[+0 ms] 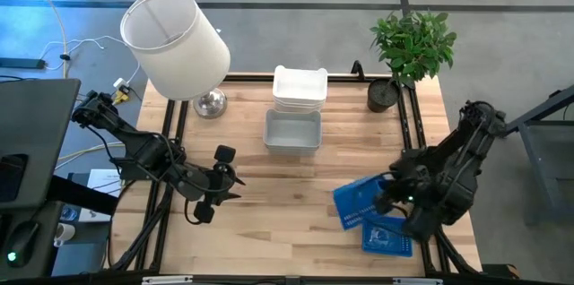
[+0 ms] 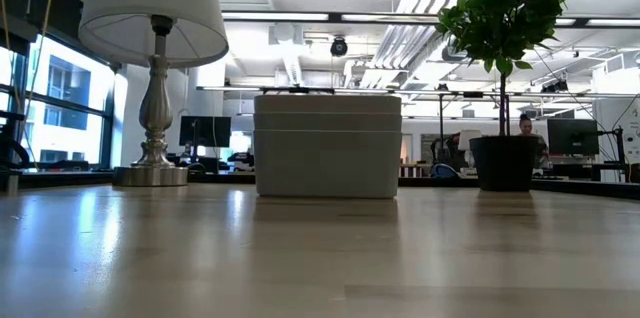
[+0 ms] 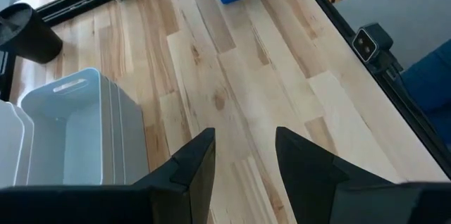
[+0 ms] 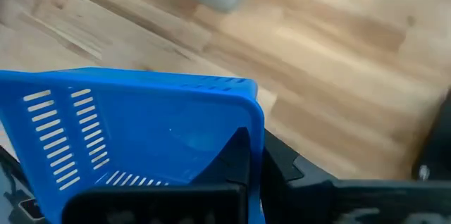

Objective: Stack baskets by color
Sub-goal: Stack the blue bin on top of the right blue bins

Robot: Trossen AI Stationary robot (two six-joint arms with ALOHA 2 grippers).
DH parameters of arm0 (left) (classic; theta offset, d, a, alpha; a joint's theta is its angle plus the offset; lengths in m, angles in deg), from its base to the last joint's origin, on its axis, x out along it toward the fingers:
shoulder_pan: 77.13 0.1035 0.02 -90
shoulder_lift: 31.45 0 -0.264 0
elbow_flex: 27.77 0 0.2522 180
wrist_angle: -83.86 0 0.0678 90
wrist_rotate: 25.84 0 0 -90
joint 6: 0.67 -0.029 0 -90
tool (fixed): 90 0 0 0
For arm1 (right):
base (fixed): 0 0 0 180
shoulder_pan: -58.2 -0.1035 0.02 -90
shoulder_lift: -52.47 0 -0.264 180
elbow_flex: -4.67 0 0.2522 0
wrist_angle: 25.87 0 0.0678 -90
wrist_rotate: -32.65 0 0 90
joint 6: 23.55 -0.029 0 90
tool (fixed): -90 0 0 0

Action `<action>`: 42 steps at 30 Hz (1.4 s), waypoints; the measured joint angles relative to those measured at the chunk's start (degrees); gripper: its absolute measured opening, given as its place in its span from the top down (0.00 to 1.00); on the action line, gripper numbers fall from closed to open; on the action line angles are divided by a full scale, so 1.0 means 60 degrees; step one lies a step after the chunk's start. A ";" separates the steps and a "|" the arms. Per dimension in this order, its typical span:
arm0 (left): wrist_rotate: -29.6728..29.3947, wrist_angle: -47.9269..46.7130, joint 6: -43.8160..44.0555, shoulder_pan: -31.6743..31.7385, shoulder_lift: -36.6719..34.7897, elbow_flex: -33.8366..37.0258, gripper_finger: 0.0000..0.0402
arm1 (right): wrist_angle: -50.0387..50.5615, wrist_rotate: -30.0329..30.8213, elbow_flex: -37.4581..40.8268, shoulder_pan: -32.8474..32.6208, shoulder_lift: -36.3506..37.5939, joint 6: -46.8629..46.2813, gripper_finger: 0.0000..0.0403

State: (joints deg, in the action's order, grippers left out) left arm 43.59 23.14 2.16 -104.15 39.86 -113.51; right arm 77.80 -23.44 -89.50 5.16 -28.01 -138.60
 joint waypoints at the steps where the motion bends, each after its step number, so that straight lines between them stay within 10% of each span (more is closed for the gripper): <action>1: -0.0004 0.0000 0.0000 0.0000 0.0000 0.0000 0.66 | -0.0073 -0.0084 0.0282 -0.0231 0.0157 -0.0494 1.00; 14: -0.0020 0.0004 0.0148 0.0000 0.0000 0.0000 0.66 | -0.2629 -0.0311 0.1920 -0.1799 0.0773 -0.2178 1.00; 42: -0.0036 0.0007 0.0333 0.0000 0.0004 0.0004 0.66 | -0.1616 -0.5333 0.1926 -0.1191 0.0029 -0.2608 1.00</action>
State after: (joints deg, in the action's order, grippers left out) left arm 43.37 23.18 4.16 -104.15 39.88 -113.49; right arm 68.10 -55.44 -77.95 -1.99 -27.84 -154.25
